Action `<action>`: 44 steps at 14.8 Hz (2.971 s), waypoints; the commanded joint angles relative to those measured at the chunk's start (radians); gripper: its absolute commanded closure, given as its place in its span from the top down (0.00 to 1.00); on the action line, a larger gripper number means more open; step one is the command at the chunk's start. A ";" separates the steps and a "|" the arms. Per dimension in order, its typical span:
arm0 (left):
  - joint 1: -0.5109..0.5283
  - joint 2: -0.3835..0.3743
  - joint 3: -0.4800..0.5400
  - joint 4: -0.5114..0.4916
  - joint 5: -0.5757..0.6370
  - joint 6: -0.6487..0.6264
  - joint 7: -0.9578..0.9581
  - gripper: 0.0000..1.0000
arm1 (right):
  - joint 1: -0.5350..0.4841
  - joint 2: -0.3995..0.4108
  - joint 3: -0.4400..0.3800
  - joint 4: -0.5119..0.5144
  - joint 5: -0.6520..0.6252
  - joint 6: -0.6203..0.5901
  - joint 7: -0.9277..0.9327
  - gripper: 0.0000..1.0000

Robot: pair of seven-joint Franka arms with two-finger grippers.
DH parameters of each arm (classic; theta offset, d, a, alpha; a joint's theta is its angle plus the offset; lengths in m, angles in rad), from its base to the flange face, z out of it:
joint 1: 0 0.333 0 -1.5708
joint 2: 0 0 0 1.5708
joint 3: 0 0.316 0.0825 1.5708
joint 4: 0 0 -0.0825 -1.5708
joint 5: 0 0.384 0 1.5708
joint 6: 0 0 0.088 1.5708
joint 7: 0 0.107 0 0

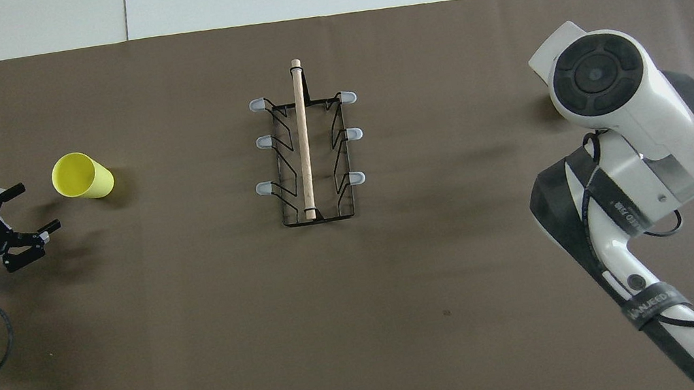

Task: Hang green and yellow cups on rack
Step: 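Reach the yellow cup with the left gripper while the right gripper reaches the green cup, then grasp the yellow cup with the left gripper while the right gripper grasps the green cup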

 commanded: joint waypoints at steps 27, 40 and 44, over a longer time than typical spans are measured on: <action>0.115 0.068 -0.290 -0.039 -0.386 0.207 0.266 1.00 | -0.058 0.200 -0.003 -0.270 -0.931 0.354 0.329 1.00; 0.121 0.105 -0.331 -0.008 -0.452 0.233 0.320 1.00 | -0.161 0.220 -0.003 -0.252 -1.183 0.462 0.426 1.00; 0.123 0.111 -0.343 -0.001 -0.460 0.236 0.339 1.00 | -0.178 0.223 -0.003 -0.238 -1.231 0.494 0.437 1.00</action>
